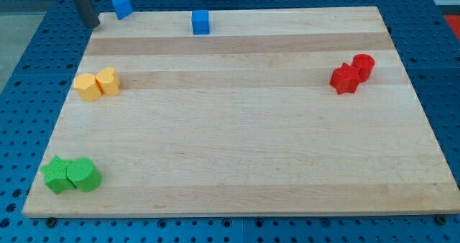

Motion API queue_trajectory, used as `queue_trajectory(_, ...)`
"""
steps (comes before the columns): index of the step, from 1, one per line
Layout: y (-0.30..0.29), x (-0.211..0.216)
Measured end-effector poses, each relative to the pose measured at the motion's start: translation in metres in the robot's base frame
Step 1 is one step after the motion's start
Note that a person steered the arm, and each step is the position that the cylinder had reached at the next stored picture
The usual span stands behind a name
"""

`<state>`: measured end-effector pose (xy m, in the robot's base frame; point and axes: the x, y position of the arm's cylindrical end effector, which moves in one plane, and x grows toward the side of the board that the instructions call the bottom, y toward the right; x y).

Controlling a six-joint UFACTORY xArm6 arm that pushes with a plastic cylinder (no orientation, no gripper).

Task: Slightly move the blue triangle to the right

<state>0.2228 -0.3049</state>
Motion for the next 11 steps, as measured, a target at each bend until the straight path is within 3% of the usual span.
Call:
queue_trajectory(1,0.013,-0.030)
queue_trajectory(3,0.034,-0.027)
queue_trajectory(5,0.079,0.090)
queue_trajectory(6,0.052,0.077)
queue_trajectory(9,0.136,-0.017)
queue_trajectory(11,0.132,-0.032)
